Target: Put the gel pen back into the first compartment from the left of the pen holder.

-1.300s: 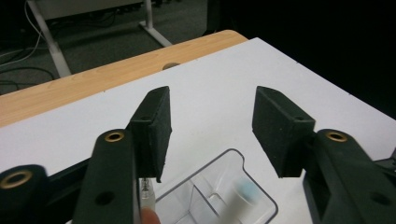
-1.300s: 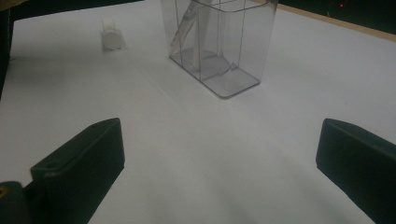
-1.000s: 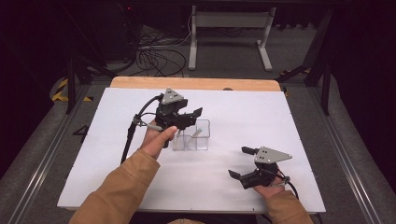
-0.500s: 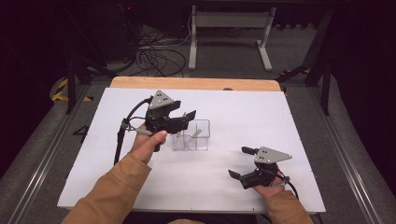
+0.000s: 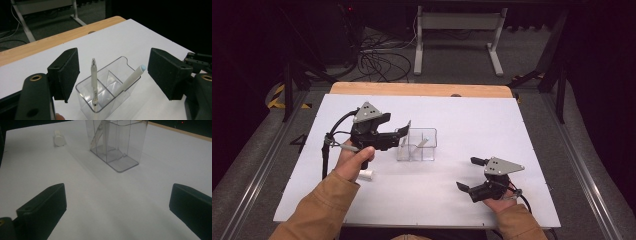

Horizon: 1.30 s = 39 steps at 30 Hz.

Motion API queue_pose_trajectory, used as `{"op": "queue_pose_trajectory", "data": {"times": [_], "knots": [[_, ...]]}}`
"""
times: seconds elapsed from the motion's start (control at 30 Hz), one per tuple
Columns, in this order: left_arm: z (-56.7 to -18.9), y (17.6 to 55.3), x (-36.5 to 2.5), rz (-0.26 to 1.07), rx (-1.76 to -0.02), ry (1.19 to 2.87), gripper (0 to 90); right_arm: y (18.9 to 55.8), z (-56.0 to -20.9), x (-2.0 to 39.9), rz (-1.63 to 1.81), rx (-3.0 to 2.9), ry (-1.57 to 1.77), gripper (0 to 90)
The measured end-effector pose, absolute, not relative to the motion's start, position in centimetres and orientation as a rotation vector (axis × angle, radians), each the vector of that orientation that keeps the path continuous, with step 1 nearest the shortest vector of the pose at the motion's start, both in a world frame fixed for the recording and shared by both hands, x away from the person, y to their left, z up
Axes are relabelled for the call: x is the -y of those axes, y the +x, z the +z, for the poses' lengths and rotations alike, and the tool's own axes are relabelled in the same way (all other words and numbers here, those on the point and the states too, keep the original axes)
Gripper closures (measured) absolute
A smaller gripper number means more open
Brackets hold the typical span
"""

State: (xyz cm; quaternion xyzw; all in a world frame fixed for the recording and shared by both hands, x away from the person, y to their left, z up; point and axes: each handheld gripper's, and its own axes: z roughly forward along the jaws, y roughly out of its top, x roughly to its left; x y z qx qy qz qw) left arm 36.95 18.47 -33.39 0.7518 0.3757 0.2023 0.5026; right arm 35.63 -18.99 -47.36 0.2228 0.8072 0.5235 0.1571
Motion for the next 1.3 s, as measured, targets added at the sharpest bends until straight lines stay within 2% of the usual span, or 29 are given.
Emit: {"op": "queue_pose_trajectory", "data": {"times": [0.77, 1.07, 1.3], "knots": [[-35.5, 34.3, -23.6, 0.393, -0.881, 1.807, 11.5, 35.2, -46.8, 18.0, 1.507, -2.353, 0.6, 4.2], [-35.8, 32.8, -24.4, 0.473, -0.905, 1.838, 8.7, 34.6, -46.0, 16.8, 1.526, -2.348, 0.565, 6.2], [-36.2, 32.7, -24.5, 0.477, -0.924, 1.829, 8.4, 34.4, -45.3, 15.6, 1.533, -2.362, 0.527, 6.5]]}}
